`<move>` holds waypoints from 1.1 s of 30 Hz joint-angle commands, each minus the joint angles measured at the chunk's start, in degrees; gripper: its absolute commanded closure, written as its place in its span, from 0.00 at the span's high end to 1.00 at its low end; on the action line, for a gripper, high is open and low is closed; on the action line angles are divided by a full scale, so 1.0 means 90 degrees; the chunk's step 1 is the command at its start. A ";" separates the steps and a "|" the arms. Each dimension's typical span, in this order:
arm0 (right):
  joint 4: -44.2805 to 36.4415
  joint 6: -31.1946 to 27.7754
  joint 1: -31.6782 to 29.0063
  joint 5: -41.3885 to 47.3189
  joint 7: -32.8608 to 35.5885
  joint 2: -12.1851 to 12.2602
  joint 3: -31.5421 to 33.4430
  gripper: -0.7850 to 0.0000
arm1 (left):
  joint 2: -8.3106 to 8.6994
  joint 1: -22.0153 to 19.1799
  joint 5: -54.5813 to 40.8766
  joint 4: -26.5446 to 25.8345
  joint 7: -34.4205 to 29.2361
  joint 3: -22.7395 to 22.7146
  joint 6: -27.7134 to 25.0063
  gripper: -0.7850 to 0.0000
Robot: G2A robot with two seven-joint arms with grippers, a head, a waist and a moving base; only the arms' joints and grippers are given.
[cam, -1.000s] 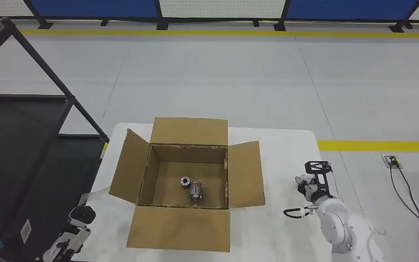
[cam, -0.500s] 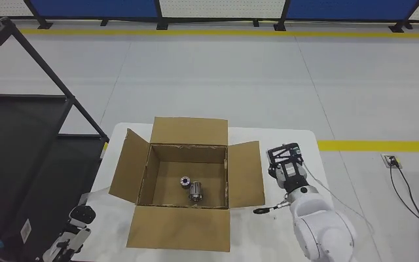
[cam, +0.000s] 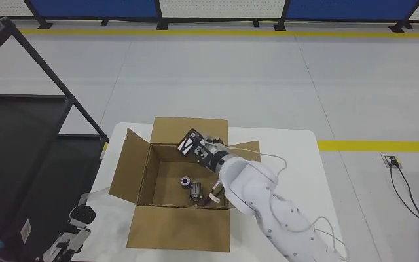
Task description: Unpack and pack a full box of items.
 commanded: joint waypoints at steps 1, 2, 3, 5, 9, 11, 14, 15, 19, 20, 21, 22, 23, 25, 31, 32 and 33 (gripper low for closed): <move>0.0904 -0.0196 0.0457 0.0501 -0.0153 -0.0160 -0.0267 0.00 | 0.0000 0.0000 0.0000 0.0000 0.0000 0.0000 0.0000 1.00; 0.1276 -0.0312 0.0634 0.0728 -0.0258 -0.0242 -0.0389 0.00 | 0.0000 0.0000 0.0000 0.0000 0.0000 0.0000 0.0000 1.00; 0.1606 -0.0459 0.0796 0.0940 -0.0394 -0.0325 -0.0513 0.00 | 0.0000 0.0000 0.0000 0.0000 0.0000 0.0000 0.0000 1.00; 0.2239 -0.0807 0.1074 0.1291 -0.0655 -0.0480 -0.0746 0.00 | 0.0000 0.0000 0.0000 0.0000 0.0000 0.0000 0.0000 1.00; 0.3208 -0.1138 0.1469 0.1604 -0.1035 -0.0805 -0.1238 0.00 | 0.0000 0.0000 0.0000 0.0000 0.0000 0.0000 0.0000 1.00; 0.3599 -0.1226 0.1606 0.1706 -0.1231 -0.0974 -0.1459 0.00 | 0.0000 0.0000 0.0000 0.0000 0.0000 0.0000 0.0000 1.00; 0.4149 -0.1322 0.1787 0.1818 -0.1490 -0.1225 -0.1734 0.00 | 0.0000 0.0000 0.0000 0.0000 0.0000 0.0000 0.0000 1.00; 0.4321 -0.1308 0.1842 0.1819 -0.1582 -0.1307 -0.1818 0.00 | 0.0000 0.0000 0.0000 0.0000 0.0000 0.0000 0.0000 1.00; 0.4952 -0.1344 0.2009 0.1881 -0.1975 -0.1622 -0.2074 0.00 | 0.0000 0.0000 0.0000 0.0000 0.0000 0.0000 0.0000 1.00; 0.5110 -0.1385 0.2047 0.1907 -0.2043 -0.1698 -0.2124 0.00 | 0.0000 0.0000 0.0000 0.0000 0.0000 0.0000 0.0000 1.00; 0.5279 -0.1427 0.2087 0.1927 -0.2083 -0.1775 -0.2176 0.00 | 0.0000 0.0000 0.0000 0.0000 0.0000 0.0000 0.0000 1.00; 0.5442 -0.1458 0.2125 0.1948 -0.2101 -0.1854 -0.2227 0.00 | 0.0000 0.0000 0.0000 0.0000 0.0000 0.0000 0.0000 1.00; 0.5600 -0.1515 0.2159 0.1983 -0.2132 -0.1933 -0.2270 0.00 | 0.0000 0.0000 0.0000 0.0000 0.0000 0.0000 0.0000 1.00; 0.5928 -0.1618 0.2229 0.2027 -0.2167 -0.2088 -0.2354 0.00 | 0.0000 0.0000 0.0000 0.0000 0.0000 0.0000 0.0000 1.00; 0.6732 -0.1777 0.2359 0.2121 -0.2333 -0.2496 -0.2507 0.36 | 0.0000 0.0000 0.0000 0.0000 0.0000 0.0000 0.0000 1.00; 0.6848 -0.1804 0.2379 0.2129 -0.2359 -0.2552 -0.2520 0.43 | 0.0000 0.0000 0.0000 0.0000 0.0000 0.0000 0.0000 1.00; 0.6955 -0.1825 0.2399 0.2138 -0.2392 -0.2604 -0.2529 0.48 | 0.0000 0.0000 0.0000 0.0000 0.0000 0.0000 0.0000 1.00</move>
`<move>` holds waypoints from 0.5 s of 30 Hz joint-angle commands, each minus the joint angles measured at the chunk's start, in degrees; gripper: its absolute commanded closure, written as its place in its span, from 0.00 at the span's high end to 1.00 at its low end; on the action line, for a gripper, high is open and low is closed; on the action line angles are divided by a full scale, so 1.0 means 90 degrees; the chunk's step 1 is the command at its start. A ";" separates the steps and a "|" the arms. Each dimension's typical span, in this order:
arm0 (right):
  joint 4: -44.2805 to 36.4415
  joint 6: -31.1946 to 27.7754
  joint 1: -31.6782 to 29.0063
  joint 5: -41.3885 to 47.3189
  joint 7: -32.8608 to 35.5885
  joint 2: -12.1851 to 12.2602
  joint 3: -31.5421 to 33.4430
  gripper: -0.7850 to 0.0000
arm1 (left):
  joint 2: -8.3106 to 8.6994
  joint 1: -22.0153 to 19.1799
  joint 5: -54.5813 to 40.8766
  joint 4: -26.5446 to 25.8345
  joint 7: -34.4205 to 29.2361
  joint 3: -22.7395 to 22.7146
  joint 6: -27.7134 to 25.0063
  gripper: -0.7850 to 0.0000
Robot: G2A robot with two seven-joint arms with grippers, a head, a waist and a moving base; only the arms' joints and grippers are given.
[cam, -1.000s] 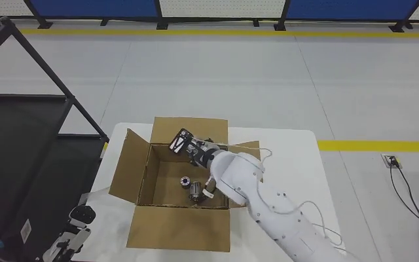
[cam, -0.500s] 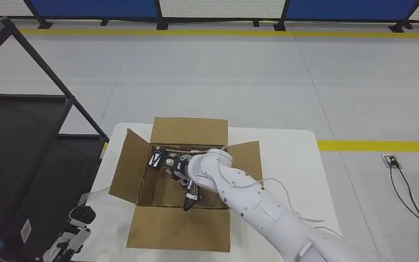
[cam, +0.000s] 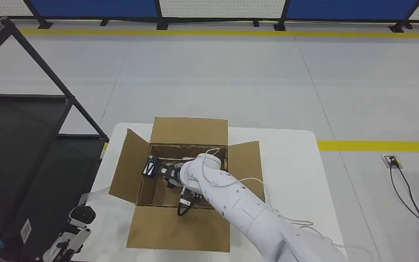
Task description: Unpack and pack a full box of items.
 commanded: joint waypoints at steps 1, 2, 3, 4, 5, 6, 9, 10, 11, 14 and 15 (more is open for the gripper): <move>0.0210 -0.0048 0.0038 0.0017 -0.0062 -0.0095 -0.0013 0.49 | 0.0000 0.0000 0.0000 0.0000 0.0000 0.0000 0.0000 1.00; 0.0305 -0.0073 0.0057 0.0027 -0.0103 -0.0138 -0.0014 0.51 | 0.0000 0.0000 0.0000 0.0000 0.0000 0.0000 0.0000 1.00; 0.0394 -0.0094 0.0078 0.0027 -0.0149 -0.0176 -0.0016 0.60 | 0.0000 0.0000 0.0000 0.0000 0.0000 0.0000 0.0000 1.00; 0.0477 -0.0119 0.0096 0.0037 -0.0194 -0.0210 -0.0012 0.68 | 0.0000 0.0000 0.0000 0.0000 0.0000 0.0000 0.0000 1.00; 0.0550 -0.0142 0.0116 0.0044 -0.0250 -0.0239 -0.0005 0.72 | 0.0000 0.0000 0.0000 0.0000 0.0000 0.0000 0.0000 1.00; 0.0619 -0.0162 0.0134 0.0037 -0.0303 -0.0265 -0.0003 0.72 | 0.0000 0.0000 0.0000 0.0000 0.0000 0.0000 0.0000 1.00; 0.0777 -0.0210 0.0169 0.0019 -0.0426 -0.0329 0.0006 0.76 | 0.0000 0.0000 0.0000 0.0000 0.0000 0.0000 0.0000 1.00; 0.0811 -0.0204 0.0180 0.0005 -0.0461 -0.0346 0.0007 0.76 | 0.0000 0.0000 0.0000 0.0000 0.0000 0.0000 0.0000 1.00; 0.0842 -0.0209 0.0189 -0.0009 -0.0495 -0.0362 0.0009 0.76 | 0.0000 0.0000 0.0000 0.0000 0.0000 0.0000 0.0000 1.00; 0.0896 -0.0204 0.0243 -0.0043 -0.0683 -0.0382 0.0038 0.79 | 0.0000 0.0000 0.0000 0.0000 0.0000 0.0000 0.0000 1.00; 0.0906 -0.0233 0.0261 -0.0037 -0.0734 -0.0381 0.0057 0.80 | 0.0000 0.0000 0.0000 0.0000 0.0000 0.0000 0.0000 1.00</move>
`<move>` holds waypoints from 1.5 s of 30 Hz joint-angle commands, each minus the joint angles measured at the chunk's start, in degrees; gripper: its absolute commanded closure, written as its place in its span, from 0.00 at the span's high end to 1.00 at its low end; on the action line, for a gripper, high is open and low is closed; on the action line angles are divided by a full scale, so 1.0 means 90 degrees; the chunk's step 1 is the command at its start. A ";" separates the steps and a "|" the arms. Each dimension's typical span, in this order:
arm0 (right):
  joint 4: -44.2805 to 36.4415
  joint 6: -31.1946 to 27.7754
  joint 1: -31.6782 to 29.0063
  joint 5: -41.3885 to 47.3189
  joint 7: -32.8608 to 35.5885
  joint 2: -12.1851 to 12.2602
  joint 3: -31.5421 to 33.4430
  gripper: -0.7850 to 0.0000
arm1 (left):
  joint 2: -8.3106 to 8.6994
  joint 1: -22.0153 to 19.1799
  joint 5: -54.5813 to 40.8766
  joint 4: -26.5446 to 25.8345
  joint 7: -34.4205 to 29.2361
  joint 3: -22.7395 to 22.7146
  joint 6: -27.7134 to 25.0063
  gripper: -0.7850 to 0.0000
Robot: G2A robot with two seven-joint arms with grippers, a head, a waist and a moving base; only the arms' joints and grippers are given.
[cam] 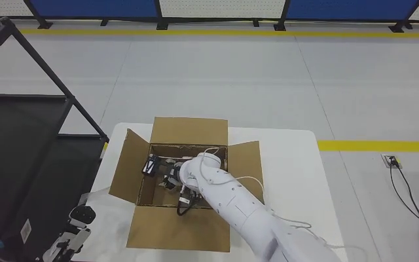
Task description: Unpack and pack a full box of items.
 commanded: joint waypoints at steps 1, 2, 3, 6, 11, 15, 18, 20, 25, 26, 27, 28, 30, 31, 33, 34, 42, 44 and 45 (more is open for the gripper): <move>0.0006 -0.0012 0.0042 -0.0015 -0.0123 0.0006 0.0030 0.85 | 0.0000 0.0000 0.0000 0.0000 0.0000 0.0000 0.0000 1.00; -0.0007 -0.0026 0.0058 -0.0013 -0.0207 0.0014 0.0052 0.93 | 0.0000 0.0000 0.0000 0.0000 0.0000 0.0000 0.0000 1.00; -0.0018 -0.0116 0.0071 0.0007 -0.0308 0.0031 0.0082 0.97 | 0.0000 0.0000 0.0000 0.0000 0.0000 0.0000 0.0000 1.00; -0.0117 -0.0373 0.0100 -0.0059 -0.0746 0.0112 0.0135 1.00 | 0.0000 0.0000 0.0000 0.0000 0.0000 0.0000 0.0000 1.00; -0.0403 -0.1010 0.0063 -0.0307 -0.1587 0.0345 0.0206 1.00 | 0.0000 0.0000 0.0000 0.0000 0.0000 0.0000 0.0000 1.00; -0.0868 -0.1514 -0.0043 -0.0640 -0.2223 0.0603 0.0258 1.00 | 0.0000 0.0000 0.0000 0.0000 0.0000 0.0000 0.0000 1.00; -0.1198 -0.2174 -0.0076 -0.0742 -0.2337 0.0829 0.0381 1.00 | 0.0000 0.0000 0.0000 0.0000 0.0000 0.0000 0.0000 1.00; -0.1302 -0.2253 -0.0098 -0.0730 -0.2242 0.0892 0.0441 1.00 | 0.0000 0.0000 0.0000 0.0000 0.0000 0.0000 0.0000 1.00; -0.1302 -0.2253 -0.0098 -0.0730 -0.2242 0.0892 0.0441 1.00 | 0.0000 0.0000 0.0000 0.0000 0.0000 0.0000 0.0000 1.00; -0.1302 -0.2253 -0.0098 -0.0730 -0.2242 0.0892 0.0441 1.00 | 0.0000 0.0000 0.0000 0.0000 0.0000 0.0000 0.0000 1.00; -0.1302 -0.2253 -0.0098 -0.0730 -0.2242 0.0892 0.0441 1.00 | 0.0000 0.0000 0.0000 0.0000 0.0000 0.0000 0.0000 1.00; -0.1302 -0.2253 -0.0098 -0.0730 -0.2242 0.0892 0.0441 1.00 | 0.0000 0.0000 0.0000 0.0000 0.0000 0.0000 0.0000 1.00; -0.1302 -0.2253 -0.0098 -0.0730 -0.2242 0.0892 0.0441 1.00 | 0.0000 0.0000 0.0000 0.0000 0.0000 0.0000 0.0000 1.00; -0.1289 -0.2274 -0.0132 -0.0709 -0.2237 0.0894 0.0444 1.00 | 0.0000 0.0000 0.0000 0.0000 0.0000 0.0000 0.0000 1.00; -0.1256 -0.2596 -0.0188 -0.0533 -0.2226 0.0922 0.0521 1.00 | 0.0005 -0.0053 0.0049 -0.0075 -0.0017 0.0038 0.0214 1.00; -0.1207 -0.2676 -0.0144 -0.0453 -0.2261 0.0952 0.0601 1.00 | 0.0007 -0.0110 0.0050 -0.0135 0.0030 0.0028 0.0347 1.00; -0.1878 -0.2742 -0.0355 -0.1019 -0.3584 0.1442 0.1049 1.00 | 0.0022 -0.0603 0.0902 -0.0538 0.0082 0.0200 0.1291 1.00; -0.2197 -0.2710 -0.0524 -0.1297 -0.3963 0.1670 0.1255 1.00 | 0.0034 -0.0735 0.1061 -0.0580 -0.0056 0.0358 0.1470 1.00; -0.2391 -0.2656 -0.0634 -0.1416 -0.4158 0.1801 0.1405 1.00 | 0.0041 -0.0821 0.1107 -0.0603 -0.0130 0.0434 0.1560 1.00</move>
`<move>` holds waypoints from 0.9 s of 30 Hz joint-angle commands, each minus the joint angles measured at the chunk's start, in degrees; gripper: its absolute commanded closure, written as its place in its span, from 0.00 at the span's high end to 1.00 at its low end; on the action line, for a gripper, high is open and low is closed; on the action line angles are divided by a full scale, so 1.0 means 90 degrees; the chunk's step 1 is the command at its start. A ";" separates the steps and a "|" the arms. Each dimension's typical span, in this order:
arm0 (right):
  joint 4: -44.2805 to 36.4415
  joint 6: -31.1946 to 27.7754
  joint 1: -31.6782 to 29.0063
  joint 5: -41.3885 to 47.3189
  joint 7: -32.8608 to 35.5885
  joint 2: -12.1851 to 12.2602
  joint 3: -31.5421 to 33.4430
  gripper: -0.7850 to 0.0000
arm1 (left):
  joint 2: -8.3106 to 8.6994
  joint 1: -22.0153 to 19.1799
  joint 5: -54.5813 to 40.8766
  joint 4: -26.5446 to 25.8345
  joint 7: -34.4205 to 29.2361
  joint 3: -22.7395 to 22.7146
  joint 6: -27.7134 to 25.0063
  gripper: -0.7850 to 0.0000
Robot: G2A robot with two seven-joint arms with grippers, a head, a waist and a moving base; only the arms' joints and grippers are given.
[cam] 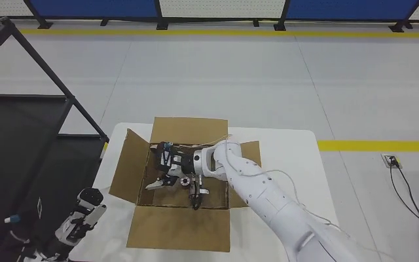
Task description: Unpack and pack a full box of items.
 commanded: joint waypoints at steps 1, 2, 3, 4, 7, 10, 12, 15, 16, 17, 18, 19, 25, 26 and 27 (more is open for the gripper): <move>-0.0417 0.0083 -0.0252 -0.0258 -0.0384 0.0282 0.0318 1.00 | 0.0018 -0.0162 0.0108 -0.0042 -0.0218 0.0176 0.0168 1.00; -0.0652 0.0134 -0.0415 -0.0396 -0.0488 0.0434 0.0508 1.00 | 0.0030 -0.0236 0.0135 -0.0056 -0.0347 0.0257 0.0229 1.00; -0.0955 0.0164 -0.0609 -0.0514 -0.0574 0.0592 0.0728 1.00 | 0.0038 -0.0314 0.0128 -0.0063 -0.0414 0.0319 0.0297 1.00; -0.1320 0.0103 -0.0846 -0.0638 -0.0629 0.0758 0.0963 1.00 | 0.0047 -0.0376 0.0097 -0.0070 -0.0513 0.0399 0.0340 1.00; -0.2675 -0.0072 -0.1780 -0.0922 -0.0477 0.1274 0.1915 1.00 | 0.0077 -0.0550 0.0032 -0.0084 -0.0786 0.0553 0.0433 1.00; -0.4484 -0.0352 -0.3101 -0.1032 0.0016 0.1720 0.3056 1.00 | 0.0101 -0.0680 0.0062 -0.0112 -0.1000 0.0703 0.0534 1.00; -0.5593 -0.0484 -0.3978 -0.0940 0.0532 0.1913 0.3695 1.00 | 0.0117 -0.0752 0.0088 -0.0129 -0.1144 0.0815 0.0584 1.00; -0.6075 -0.0500 -0.4345 -0.0856 0.0854 0.1976 0.3923 1.00 | 0.0135 -0.0843 0.0182 -0.0159 -0.1295 0.0977 0.0658 1.00; -0.6075 -0.0500 -0.4345 -0.0856 0.0854 0.1976 0.3923 1.00 | 0.0140 -0.0868 0.0221 -0.0166 -0.1341 0.1030 0.0687 1.00; -0.6075 -0.0500 -0.4345 -0.0856 0.0854 0.1976 0.3923 1.00 | 0.0145 -0.0889 0.0247 -0.0167 -0.1385 0.1087 0.0718 1.00; -0.6075 -0.0500 -0.4345 -0.0856 0.0854 0.1976 0.3923 1.00 | 0.0150 -0.0914 0.0258 -0.0165 -0.1429 0.1145 0.0743 1.00; -0.6075 -0.0500 -0.4345 -0.0856 0.0854 0.1976 0.3923 1.00 | 0.0155 -0.0941 0.0272 -0.0156 -0.1474 0.1200 0.0771 1.00; -0.6051 -0.0332 -0.4401 -0.0797 0.0940 0.1976 0.3893 1.00 | 0.0183 -0.1105 0.0423 -0.0159 -0.1686 0.1527 0.0907 1.00; -0.6015 -0.0333 -0.4394 -0.0668 0.0945 0.1982 0.3915 1.00 | 0.0186 -0.1132 0.0462 -0.0160 -0.1700 0.1577 0.0927 1.00; -0.5965 -0.0289 -0.4391 -0.0540 0.0956 0.1994 0.4001 1.00 | 0.0189 -0.1155 0.0491 -0.0161 -0.1707 0.1632 0.0952 1.00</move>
